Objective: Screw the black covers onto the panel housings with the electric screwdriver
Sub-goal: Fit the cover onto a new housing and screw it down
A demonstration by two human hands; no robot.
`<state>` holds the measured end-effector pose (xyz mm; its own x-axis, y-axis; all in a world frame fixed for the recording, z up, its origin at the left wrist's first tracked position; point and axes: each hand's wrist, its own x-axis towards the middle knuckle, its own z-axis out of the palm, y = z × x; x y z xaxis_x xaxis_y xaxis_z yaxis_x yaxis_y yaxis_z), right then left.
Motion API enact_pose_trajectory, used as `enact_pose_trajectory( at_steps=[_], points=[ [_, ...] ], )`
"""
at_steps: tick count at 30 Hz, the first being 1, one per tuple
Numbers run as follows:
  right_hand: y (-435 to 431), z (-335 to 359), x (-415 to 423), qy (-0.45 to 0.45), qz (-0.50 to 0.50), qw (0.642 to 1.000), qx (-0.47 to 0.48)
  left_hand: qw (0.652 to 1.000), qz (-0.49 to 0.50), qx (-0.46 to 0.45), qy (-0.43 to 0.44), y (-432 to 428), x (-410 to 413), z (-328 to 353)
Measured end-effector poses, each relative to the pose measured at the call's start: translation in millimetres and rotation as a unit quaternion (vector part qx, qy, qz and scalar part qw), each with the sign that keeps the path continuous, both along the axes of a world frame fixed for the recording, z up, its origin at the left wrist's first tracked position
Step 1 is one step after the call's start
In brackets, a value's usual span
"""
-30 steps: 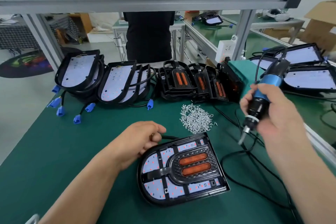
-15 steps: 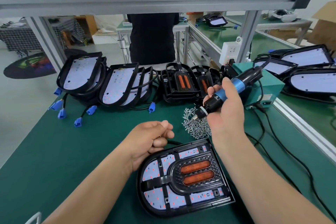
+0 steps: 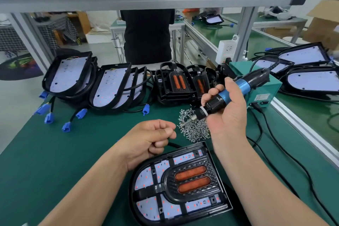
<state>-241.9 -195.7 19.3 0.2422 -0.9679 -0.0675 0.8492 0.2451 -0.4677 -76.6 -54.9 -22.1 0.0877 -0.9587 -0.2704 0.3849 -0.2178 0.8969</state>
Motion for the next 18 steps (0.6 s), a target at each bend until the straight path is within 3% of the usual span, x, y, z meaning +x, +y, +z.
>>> enact_pose_trajectory(
  at_steps=[18],
  points=[
    [11, 4, 11, -0.020, 0.051, 0.998, -0.037, 0.999, -0.025, -0.028, -0.038, -1, -2, -2]
  ],
)
